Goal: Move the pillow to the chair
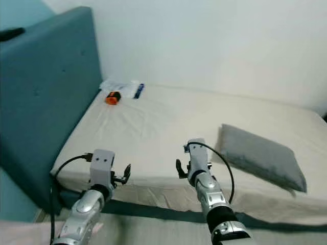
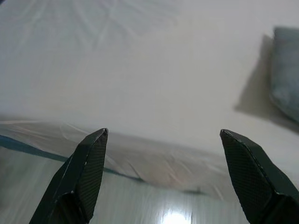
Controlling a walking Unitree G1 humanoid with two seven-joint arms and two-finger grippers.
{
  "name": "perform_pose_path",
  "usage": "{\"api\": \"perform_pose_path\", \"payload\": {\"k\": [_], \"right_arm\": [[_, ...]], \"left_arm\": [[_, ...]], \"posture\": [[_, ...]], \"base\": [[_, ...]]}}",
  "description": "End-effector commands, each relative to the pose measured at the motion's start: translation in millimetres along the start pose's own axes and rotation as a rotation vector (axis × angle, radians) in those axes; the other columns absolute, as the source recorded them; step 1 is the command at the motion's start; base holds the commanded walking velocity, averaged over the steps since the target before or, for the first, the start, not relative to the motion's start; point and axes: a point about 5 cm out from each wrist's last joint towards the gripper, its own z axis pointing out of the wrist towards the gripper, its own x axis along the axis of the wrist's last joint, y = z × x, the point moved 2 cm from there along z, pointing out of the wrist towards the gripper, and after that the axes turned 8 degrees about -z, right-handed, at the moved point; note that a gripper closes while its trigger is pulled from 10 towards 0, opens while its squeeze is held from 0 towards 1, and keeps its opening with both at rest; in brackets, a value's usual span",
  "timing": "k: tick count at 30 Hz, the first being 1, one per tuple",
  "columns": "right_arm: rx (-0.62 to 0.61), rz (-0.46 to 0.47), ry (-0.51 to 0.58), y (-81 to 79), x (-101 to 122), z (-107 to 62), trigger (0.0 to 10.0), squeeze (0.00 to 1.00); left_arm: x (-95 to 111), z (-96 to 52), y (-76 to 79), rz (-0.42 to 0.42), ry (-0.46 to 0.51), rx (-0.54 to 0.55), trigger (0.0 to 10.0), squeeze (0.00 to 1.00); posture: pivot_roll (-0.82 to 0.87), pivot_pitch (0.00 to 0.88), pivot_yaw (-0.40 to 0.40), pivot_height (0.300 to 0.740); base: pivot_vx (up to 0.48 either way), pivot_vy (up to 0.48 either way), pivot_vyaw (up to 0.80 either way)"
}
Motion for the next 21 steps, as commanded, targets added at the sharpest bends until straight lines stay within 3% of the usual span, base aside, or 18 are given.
{"api": "perform_pose_path", "payload": {"k": [1,11,21], "right_arm": [[-0.017,0.002,-0.013,5.8,-2.2,-0.3,10.0,0.00],[-0.010,-0.006,-0.008,4.4,1.6,1.2,10.0,0.00],[0.041,-0.013,0.002,-3.3,3.1,1.9,10.0,0.00]], "left_arm": [[0.5,0.7,3.5,-0.007,0.004,-0.010,10.0,0.00],[3.4,2.5,2.9,-0.016,0.014,0.003,10.0,0.00],[2.2,-0.4,-6.1,-0.057,0.028,0.071,10.0,0.00]], "posture": [[0.08,0.000,-0.129,0.708],[0.08,0.000,-0.137,0.708],[0.08,0.000,-0.141,0.708]], "base": [[0.000,0.000,-0.80],[0.000,0.000,-0.80],[0.000,0.000,0.00]]}}
